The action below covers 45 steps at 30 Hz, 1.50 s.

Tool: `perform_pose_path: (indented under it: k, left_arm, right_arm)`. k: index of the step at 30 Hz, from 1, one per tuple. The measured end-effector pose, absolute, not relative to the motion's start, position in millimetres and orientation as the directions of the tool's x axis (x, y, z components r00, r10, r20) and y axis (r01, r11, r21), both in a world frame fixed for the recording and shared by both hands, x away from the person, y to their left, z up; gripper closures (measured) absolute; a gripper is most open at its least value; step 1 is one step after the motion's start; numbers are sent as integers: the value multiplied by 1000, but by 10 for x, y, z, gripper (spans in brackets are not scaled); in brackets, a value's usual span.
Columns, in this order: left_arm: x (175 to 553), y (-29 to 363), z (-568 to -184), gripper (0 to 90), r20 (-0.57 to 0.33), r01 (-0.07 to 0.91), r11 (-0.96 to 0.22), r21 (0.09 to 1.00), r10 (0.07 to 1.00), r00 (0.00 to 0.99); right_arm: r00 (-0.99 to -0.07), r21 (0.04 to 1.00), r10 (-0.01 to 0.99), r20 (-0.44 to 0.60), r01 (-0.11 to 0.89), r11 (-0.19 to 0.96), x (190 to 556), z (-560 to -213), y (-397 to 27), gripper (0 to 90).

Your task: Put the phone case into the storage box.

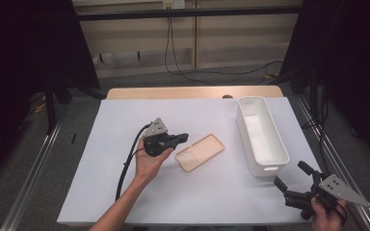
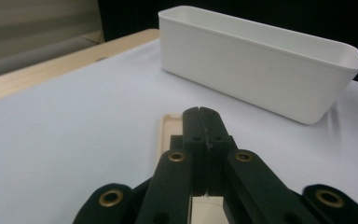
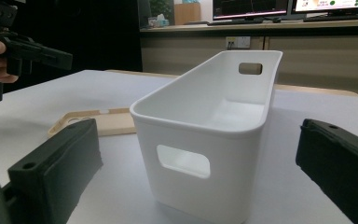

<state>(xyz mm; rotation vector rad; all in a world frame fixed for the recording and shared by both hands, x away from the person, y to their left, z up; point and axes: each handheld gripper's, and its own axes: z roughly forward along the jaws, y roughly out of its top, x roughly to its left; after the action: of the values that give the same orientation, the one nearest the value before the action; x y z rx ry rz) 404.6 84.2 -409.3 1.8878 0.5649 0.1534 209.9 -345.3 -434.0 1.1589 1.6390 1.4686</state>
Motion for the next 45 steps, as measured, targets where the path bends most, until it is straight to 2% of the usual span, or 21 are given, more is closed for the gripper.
perform_pose_path:
  k: [10,25,33,45]
  left_arm:
    - [4107,743,-4054,900,-199,371,-396,840,410,890]
    - [4233,347,-4126,900,-192,372,-574,729,349,917]
    - [4273,26,-4183,900,-166,336,-660,672,308,937]
    - [4265,-442,-4274,900,-143,287,-724,628,255,956]
  right_arm:
    - [-400,983,912,93,185,-19,2093,-4333,-3459,0]
    - [-399,982,912,98,188,-23,2088,-4335,-3465,0]
    - [-401,982,911,97,189,-21,2089,-4338,-3459,0]
    - [-412,981,906,95,193,-15,2088,-4338,-3453,0]
